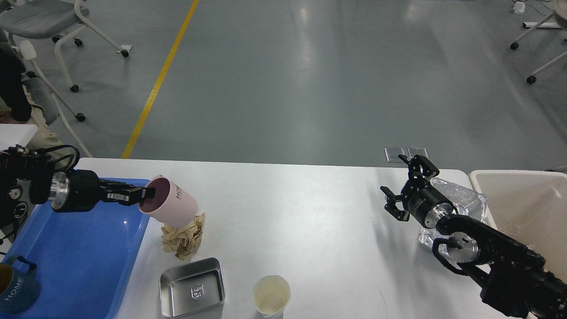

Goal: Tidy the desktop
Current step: 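Lift the pink mug with the left gripper and lower it into the blue tray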

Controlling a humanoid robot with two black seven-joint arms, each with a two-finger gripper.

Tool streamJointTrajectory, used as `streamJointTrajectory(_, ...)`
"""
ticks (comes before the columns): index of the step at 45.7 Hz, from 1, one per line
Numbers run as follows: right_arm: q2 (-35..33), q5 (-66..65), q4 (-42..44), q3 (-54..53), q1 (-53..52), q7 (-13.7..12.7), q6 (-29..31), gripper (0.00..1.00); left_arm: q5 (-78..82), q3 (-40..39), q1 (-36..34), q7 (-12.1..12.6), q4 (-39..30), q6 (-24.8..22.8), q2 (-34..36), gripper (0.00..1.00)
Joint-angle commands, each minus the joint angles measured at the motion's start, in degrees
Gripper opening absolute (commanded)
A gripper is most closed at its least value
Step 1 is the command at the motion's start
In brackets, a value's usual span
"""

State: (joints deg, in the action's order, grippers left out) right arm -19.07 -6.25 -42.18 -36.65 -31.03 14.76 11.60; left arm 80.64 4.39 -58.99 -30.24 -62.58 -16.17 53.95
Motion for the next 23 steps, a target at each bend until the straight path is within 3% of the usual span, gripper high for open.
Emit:
streamJointTrajectory(1,0.00,0.01,0.00,0.08,0.00,0.00,0.00,1.00,-0.57,-1.66,1.51,-0.08,-2.98,0.09,4.93,0.03)
streamJointTrajectory(23,0.53,-0.51,0.26,0.08,-0.08,0.18,0.27,1.00,-0.66,-2.10,1.51,-1.57,-11.60,0.53,21.72,0.03)
